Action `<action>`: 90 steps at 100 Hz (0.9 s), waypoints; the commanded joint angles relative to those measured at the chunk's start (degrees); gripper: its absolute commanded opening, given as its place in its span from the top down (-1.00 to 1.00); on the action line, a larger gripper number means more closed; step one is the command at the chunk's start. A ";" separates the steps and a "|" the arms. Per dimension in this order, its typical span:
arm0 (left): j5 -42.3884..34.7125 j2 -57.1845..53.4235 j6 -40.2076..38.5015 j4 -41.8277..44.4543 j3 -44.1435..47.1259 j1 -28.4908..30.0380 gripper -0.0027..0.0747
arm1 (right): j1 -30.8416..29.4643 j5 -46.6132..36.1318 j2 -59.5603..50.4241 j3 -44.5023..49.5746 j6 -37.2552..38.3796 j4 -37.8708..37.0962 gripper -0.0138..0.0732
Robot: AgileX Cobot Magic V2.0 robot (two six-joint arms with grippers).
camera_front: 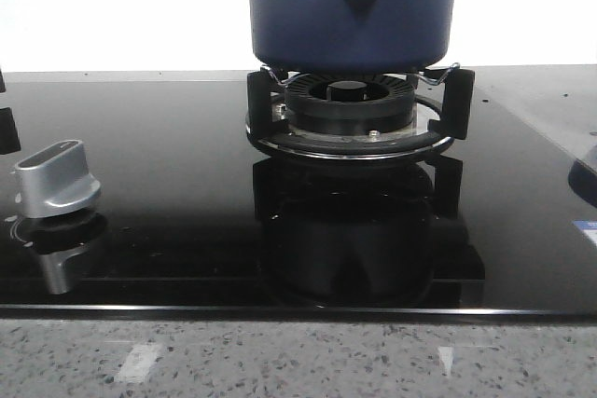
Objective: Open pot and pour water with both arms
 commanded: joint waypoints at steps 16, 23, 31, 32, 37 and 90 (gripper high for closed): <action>-4.21 -1.56 -0.52 -0.32 1.82 -0.43 0.98 | 0.07 -3.13 0.54 -1.55 -0.41 1.04 0.79; -4.21 -1.56 -0.52 -0.32 1.82 -0.43 0.98 | 0.07 -3.13 0.54 -1.55 -0.41 1.04 0.79; -4.21 -1.56 -0.52 -0.32 1.82 -0.43 0.98 | 0.07 -3.13 0.54 -1.55 -0.41 1.04 0.79; -4.21 -1.56 -0.52 -0.32 1.82 -0.43 0.98 | 0.07 -3.13 0.54 -1.55 -0.41 1.04 0.79; -4.21 -1.56 -0.52 -0.32 1.82 -0.43 0.98 | 0.07 -3.13 0.54 -1.55 -0.41 1.04 0.79; -4.21 -1.56 -0.52 -0.32 1.82 -0.43 0.98 | -5.70 -21.05 -2.14 10.76 36.98 -39.72 0.79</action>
